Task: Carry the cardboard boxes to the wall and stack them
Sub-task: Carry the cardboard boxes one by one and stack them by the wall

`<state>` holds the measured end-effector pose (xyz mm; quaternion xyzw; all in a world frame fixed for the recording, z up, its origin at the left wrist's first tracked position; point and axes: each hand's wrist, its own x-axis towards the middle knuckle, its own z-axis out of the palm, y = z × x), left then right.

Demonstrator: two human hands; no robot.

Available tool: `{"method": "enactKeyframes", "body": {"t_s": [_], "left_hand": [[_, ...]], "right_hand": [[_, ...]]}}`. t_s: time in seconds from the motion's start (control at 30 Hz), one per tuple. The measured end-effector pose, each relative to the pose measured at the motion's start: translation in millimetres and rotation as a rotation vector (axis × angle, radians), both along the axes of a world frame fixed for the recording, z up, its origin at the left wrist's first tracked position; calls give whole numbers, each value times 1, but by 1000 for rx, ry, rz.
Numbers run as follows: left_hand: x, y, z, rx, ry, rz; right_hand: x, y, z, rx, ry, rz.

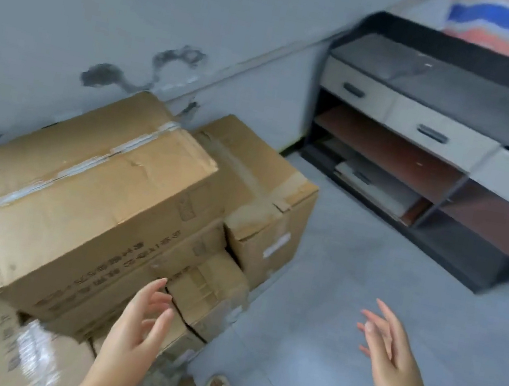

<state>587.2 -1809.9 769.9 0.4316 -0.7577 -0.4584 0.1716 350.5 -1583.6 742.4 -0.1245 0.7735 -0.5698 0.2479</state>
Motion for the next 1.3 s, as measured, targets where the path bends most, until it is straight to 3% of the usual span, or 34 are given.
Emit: {"method": "enactKeyframes", "body": {"t_s": [0.1, 0.2, 0.53, 0.67, 0.87, 1.07, 1.3], "left_hand": [[-41, 28, 8, 3, -53, -252], [-91, 72, 15, -17, 23, -457], [-238, 331, 0, 132, 179, -968], [-275, 427, 7, 167, 126, -1283], [-328, 546, 9, 238, 43, -1568], [-384, 676, 9, 379, -29, -1783], [-435, 804, 32, 288, -66, -2115]], "right_hand": [[1, 73, 4, -4, 29, -188], [12, 161, 12, 18, 56, -376], [107, 460, 23, 126, 64, -1084], [154, 509, 25, 104, 30, -1368], [198, 543, 14, 62, -63, -1743], [188, 592, 20, 54, -56, -2012], [151, 636, 42, -22, -11, -2176]]}}
